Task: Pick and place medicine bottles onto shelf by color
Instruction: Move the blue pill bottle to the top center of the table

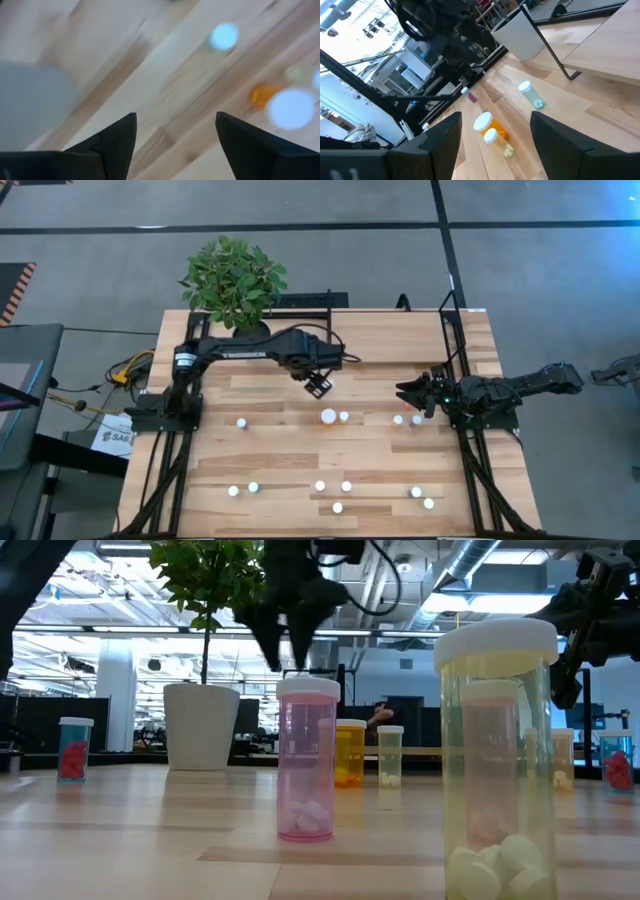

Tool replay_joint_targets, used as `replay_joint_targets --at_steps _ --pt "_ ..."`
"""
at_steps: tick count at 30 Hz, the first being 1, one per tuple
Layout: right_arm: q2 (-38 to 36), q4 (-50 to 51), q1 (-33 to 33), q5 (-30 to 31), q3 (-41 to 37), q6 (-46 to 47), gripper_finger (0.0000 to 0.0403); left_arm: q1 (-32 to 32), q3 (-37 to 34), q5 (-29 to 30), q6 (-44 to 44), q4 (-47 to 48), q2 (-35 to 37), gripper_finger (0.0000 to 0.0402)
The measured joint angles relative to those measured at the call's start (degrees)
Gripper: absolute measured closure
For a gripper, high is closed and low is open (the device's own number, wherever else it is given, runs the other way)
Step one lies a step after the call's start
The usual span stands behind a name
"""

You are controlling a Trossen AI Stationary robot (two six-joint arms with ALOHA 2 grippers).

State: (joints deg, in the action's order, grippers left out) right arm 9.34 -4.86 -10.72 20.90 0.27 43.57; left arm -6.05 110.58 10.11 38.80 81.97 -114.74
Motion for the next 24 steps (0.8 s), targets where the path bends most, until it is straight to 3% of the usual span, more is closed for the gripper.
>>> replay_joint_targets --at_steps 4,8,12,15,19,24 --pt "0.0 0.0 0.0 0.0 0.0 0.0 0.0143 -0.8 -7.2 -1.2 3.0 0.9 4.6 0.0153" --pt "0.0 0.0 0.0 0.0 0.0 0.0 0.0143 -1.1 -23.0 -5.1 9.1 -8.0 14.2 0.0158" --pt "0.0 0.0 0.0 0.0 0.0 0.0 0.0143 0.3 -40.3 -5.3 22.4 -17.5 25.6 0.0158" --pt "0.0 0.0 0.0 0.0 0.0 0.0 0.0143 1.9 -49.6 -5.1 33.5 -18.5 32.1 0.0158" --pt "0.0 0.0 0.0 0.0 0.0 0.0 0.0143 4.0 -56.8 -7.5 45.3 -17.7 37.1 0.0158" --pt "0.0 0.0 0.0 0.0 0.0 0.0 0.0143 6.8 -61.5 -9.5 54.1 -17.9 37.9 0.0155"
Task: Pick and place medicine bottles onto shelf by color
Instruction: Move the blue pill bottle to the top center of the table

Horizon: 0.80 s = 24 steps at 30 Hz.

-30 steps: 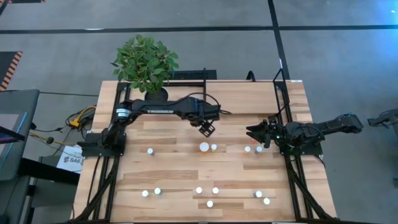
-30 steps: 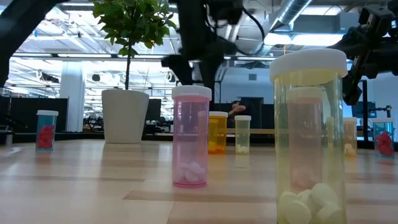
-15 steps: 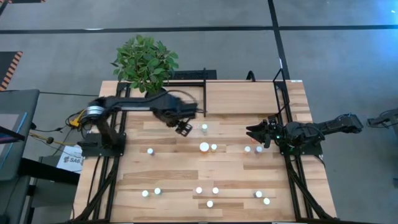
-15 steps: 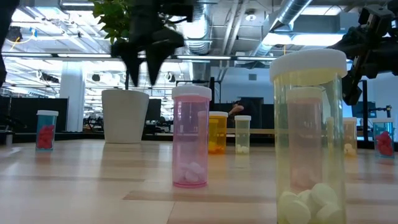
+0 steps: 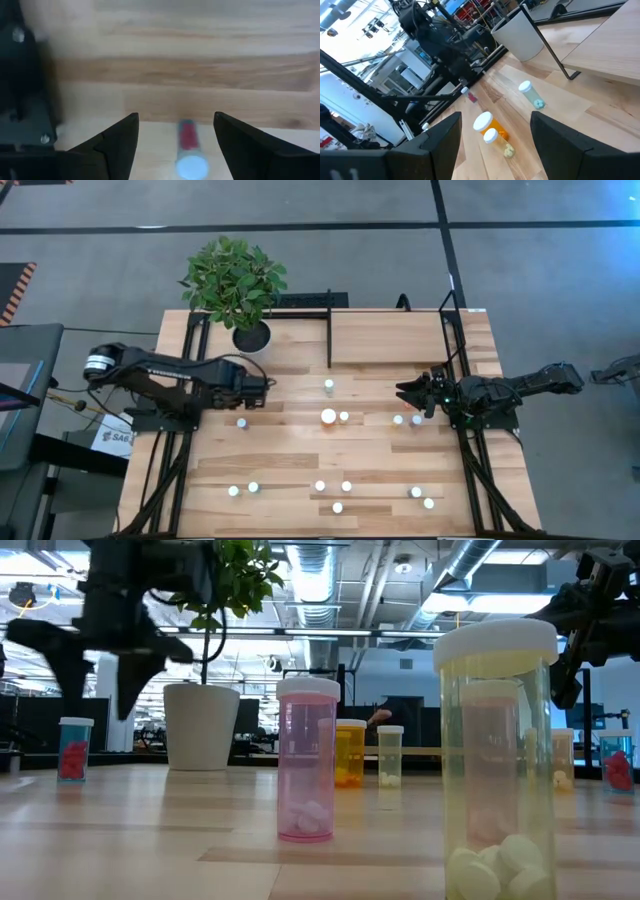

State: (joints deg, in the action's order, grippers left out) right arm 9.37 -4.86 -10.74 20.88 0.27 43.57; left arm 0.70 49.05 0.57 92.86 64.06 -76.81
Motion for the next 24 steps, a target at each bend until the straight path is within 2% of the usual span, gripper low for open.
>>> replay_joint_targets --at_steps 14,20,24 --pt "0.0 0.0 0.0 0.0 0.0 0.0 0.0143 5.5 -1.0 -1.5 9.6 -5.8 -4.3 0.0084" --pt "0.0 0.0 0.0 0.0 0.0 0.0 0.0143 7.1 -1.0 -3.1 11.9 -7.6 -6.7 0.0085" --pt "0.0 0.0 0.0 0.0 0.0 0.0 0.0143 7.1 -1.0 -3.3 12.0 -8.5 -6.7 0.0106"
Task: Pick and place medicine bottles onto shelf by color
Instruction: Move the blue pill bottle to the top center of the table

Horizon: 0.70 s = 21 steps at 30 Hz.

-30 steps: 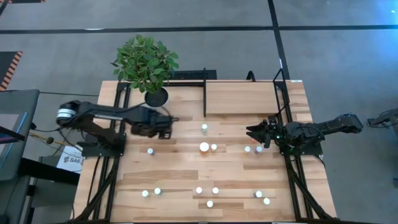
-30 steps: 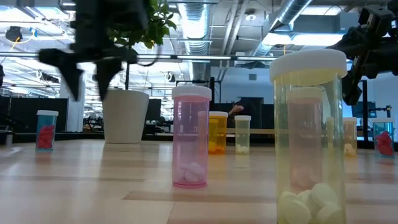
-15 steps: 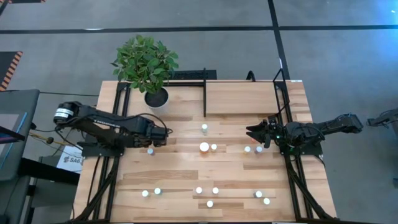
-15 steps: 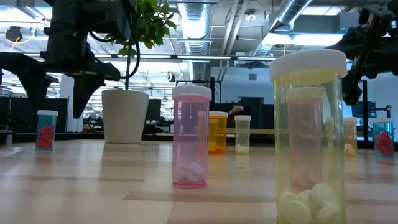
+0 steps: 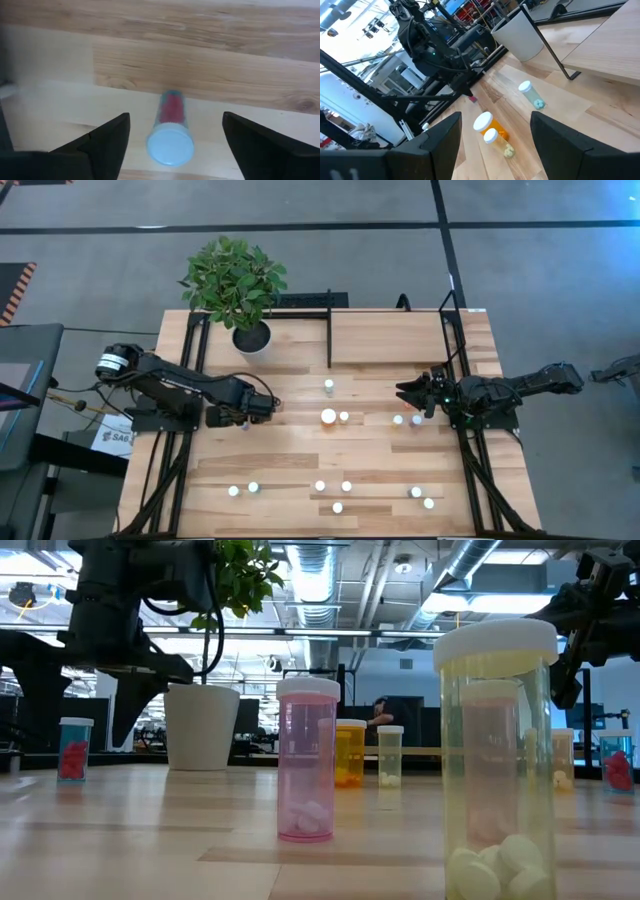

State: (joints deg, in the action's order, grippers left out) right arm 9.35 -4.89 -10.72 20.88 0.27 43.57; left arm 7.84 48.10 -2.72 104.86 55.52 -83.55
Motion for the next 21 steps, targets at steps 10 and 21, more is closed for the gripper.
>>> replay_joint_targets --at_steps 10,21 --pt "0.0 0.0 0.0 0.0 0.0 0.0 0.0143 0.0 0.0 -1.3 0.0 -0.5 0.0 0.0215" --pt "0.0 0.0 0.0 0.0 0.0 0.0 0.0143 0.0 0.0 0.3 -0.6 -1.9 0.0 0.0304"
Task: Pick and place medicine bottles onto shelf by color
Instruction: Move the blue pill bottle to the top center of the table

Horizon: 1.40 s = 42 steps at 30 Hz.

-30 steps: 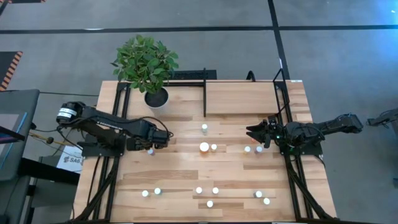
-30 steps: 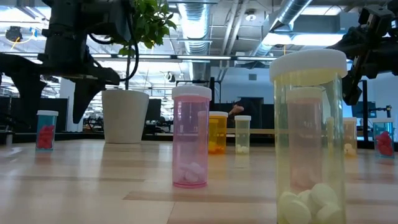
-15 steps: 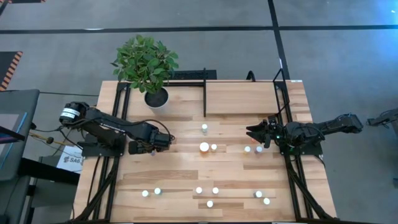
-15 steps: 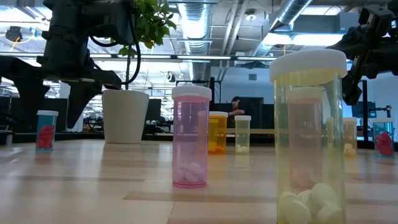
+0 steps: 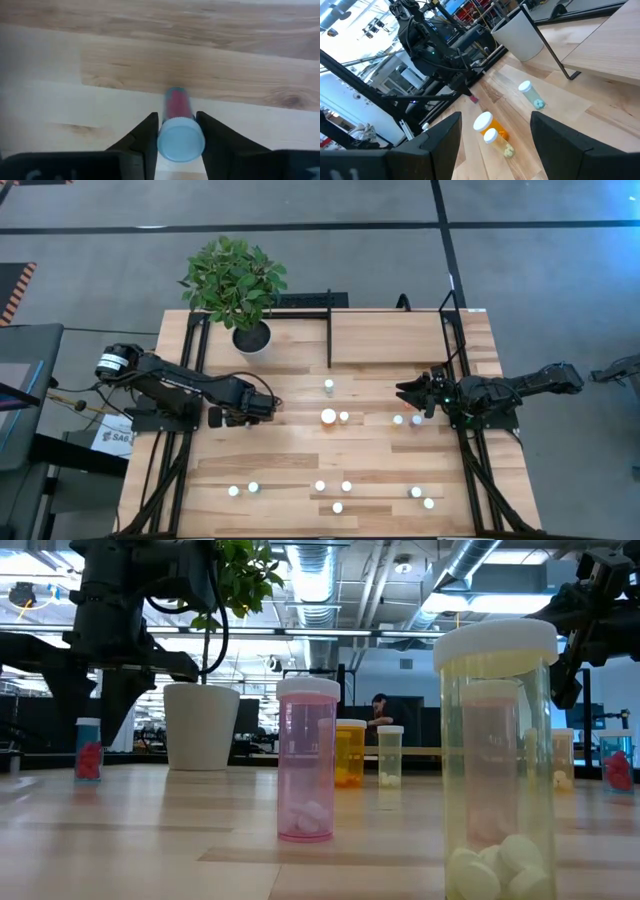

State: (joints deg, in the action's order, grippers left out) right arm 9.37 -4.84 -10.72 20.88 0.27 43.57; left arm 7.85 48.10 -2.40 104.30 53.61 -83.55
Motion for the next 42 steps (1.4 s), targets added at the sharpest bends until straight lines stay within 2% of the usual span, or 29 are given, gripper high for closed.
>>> replay_joint_targets --at_steps 7,17,21,28,39,42 --pt "0.0 0.0 0.0 0.0 0.0 0.0 0.0143 -2.7 0.3 1.6 -7.1 -2.5 0.0 0.0308" --pt "0.0 0.0 0.0 0.0 0.0 0.0 0.0143 -9.2 6.5 3.3 -21.2 -4.2 -1.8 0.0304" --pt "0.0 0.0 0.0 0.0 0.0 0.0 0.0143 -10.6 12.8 2.2 -25.8 -2.7 -9.1 0.0304" --pt "0.0 -0.1 0.0 0.0 0.0 0.0 0.0143 -11.1 29.3 2.6 -39.2 3.4 -22.3 0.0303" --pt "0.0 0.0 0.0 0.0 0.0 0.0 0.0143 -11.2 43.3 6.7 -50.9 4.5 -31.8 0.0303" --pt "0.0 0.0 0.0 0.0 0.0 0.0 0.0143 -11.3 46.6 6.1 -52.6 6.4 -35.1 0.0303"
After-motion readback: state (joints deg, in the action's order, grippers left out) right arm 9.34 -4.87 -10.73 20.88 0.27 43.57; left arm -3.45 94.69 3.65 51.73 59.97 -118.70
